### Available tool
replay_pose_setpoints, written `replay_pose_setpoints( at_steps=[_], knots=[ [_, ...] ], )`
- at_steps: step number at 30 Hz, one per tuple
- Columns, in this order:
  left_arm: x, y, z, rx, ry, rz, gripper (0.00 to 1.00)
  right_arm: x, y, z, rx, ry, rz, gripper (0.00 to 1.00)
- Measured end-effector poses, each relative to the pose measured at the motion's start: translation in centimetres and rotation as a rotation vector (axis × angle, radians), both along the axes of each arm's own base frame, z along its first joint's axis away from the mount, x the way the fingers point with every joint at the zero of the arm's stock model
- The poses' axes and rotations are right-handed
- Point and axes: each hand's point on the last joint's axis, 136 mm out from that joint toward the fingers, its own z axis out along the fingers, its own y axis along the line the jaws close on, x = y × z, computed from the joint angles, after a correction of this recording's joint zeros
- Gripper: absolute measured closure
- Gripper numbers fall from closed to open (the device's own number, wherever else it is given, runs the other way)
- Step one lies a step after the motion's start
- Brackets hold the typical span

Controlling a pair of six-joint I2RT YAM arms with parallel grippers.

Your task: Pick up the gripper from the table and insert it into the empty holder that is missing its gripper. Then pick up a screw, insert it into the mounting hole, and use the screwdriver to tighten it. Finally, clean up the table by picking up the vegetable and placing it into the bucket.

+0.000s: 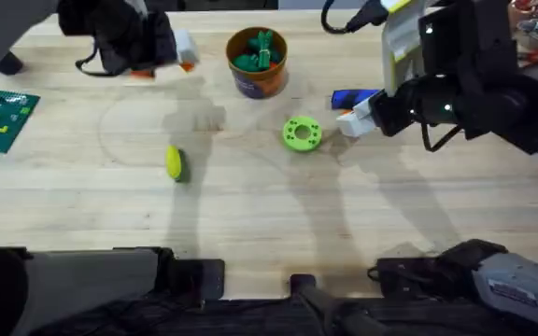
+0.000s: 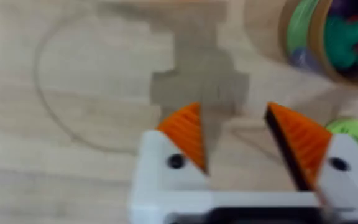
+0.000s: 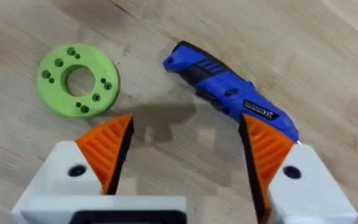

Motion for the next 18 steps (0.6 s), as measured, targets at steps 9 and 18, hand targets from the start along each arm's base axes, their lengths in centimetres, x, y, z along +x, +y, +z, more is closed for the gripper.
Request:
replay_pose_setpoints(
  at_steps=[9,18],
  knots=[
    [-4.6,0.7,-2.1,0.007,0.196,0.107,0.015,0.0,0.0,0.0,0.0,0.001,0.0,0.024],
    [-7.7,0.3,-9.3,-0.027,0.293,0.178,0.015,0.0,0.0,0.0,-0.001,0.001,0.0,0.024]
  ],
)
